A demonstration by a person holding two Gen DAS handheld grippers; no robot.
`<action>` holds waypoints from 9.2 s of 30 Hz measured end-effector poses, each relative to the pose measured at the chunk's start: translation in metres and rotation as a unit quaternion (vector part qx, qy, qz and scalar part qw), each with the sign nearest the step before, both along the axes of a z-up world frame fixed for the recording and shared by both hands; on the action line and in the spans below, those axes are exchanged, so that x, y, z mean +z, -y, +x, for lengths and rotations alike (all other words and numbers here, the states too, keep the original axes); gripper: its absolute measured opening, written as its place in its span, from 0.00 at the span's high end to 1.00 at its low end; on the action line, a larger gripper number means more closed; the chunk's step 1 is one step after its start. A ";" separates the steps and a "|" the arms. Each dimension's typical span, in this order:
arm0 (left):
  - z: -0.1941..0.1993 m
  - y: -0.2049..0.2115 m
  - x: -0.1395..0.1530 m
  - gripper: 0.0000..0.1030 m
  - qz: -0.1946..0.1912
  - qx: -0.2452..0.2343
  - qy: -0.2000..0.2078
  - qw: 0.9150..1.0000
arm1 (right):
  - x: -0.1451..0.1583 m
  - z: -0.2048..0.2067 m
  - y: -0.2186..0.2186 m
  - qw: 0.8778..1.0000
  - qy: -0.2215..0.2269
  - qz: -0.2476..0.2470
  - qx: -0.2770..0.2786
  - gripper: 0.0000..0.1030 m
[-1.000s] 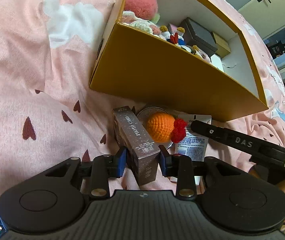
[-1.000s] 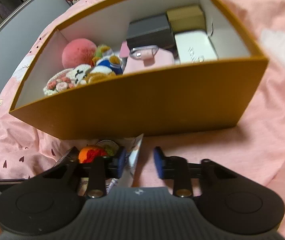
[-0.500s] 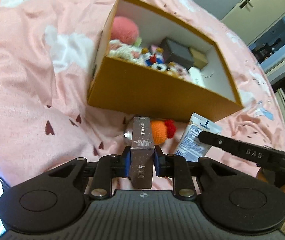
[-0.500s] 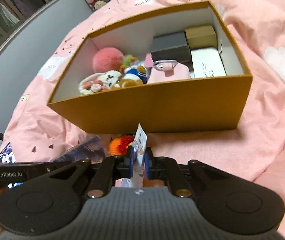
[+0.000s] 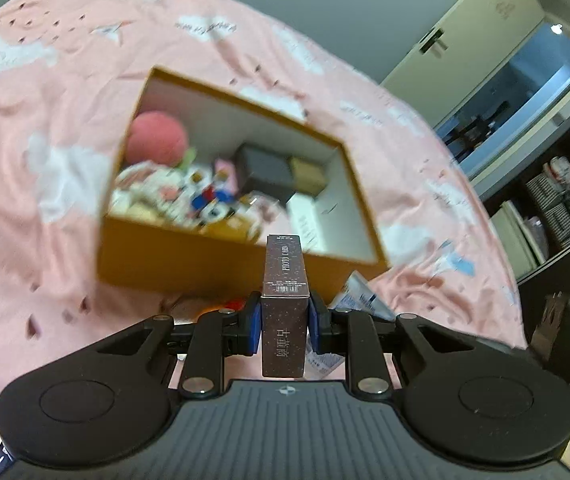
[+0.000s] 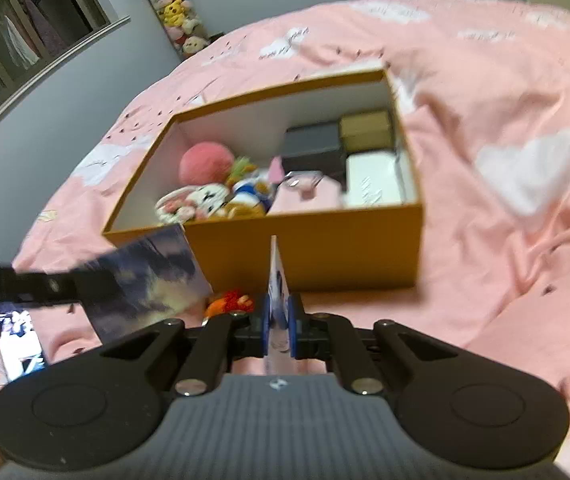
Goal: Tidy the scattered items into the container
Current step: 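Lower the photo card box into the box and open the left gripper, then carry the white tube over the box, lower it in, open the right gripper, then grasp the round compact mirror with the left gripper while the right gripper grasps the orange crochet ball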
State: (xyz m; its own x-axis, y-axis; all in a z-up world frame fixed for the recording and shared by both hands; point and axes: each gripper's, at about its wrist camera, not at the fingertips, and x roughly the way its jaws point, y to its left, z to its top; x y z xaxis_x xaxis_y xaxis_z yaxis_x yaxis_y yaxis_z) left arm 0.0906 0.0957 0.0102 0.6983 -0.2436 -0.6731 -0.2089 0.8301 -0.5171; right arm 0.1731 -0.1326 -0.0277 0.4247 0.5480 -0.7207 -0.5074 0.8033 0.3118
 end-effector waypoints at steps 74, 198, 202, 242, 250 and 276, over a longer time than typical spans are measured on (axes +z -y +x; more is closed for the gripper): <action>0.186 0.063 -0.098 0.75 -0.019 -0.081 -0.127 0.988 | -0.014 0.070 0.047 0.992 0.020 -0.055 -0.109 0.91; 0.014 0.011 -0.092 0.54 0.231 -0.047 -0.171 0.957 | -0.060 -0.024 -0.083 0.983 0.130 -0.073 0.111 0.33; 0.015 0.008 -0.095 0.54 0.226 -0.045 -0.174 0.957 | -0.071 -0.018 -0.091 0.983 0.112 -0.090 0.113 0.36; 0.041 -0.010 -0.109 0.68 0.146 -0.035 -0.169 0.974 | -0.098 0.016 -0.094 0.993 0.040 -0.074 0.088 0.50; 0.053 -0.016 -0.127 0.69 0.095 -0.037 -0.185 0.977 | -0.082 0.013 -0.072 0.991 0.040 -0.098 0.083 0.52; 0.042 -0.011 -0.119 0.72 0.038 -0.061 -0.099 0.992 | -0.096 0.017 -0.066 0.992 0.044 -0.079 0.092 0.52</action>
State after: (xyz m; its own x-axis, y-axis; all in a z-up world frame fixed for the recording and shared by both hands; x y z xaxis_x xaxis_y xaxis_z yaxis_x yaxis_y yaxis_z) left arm 0.1327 0.1063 -0.1086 0.5184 -0.2617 -0.8141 -0.1953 0.8906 -0.4107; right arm 0.1903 -0.0667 -0.1235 0.3924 0.5059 -0.7682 -0.6698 0.7296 0.1383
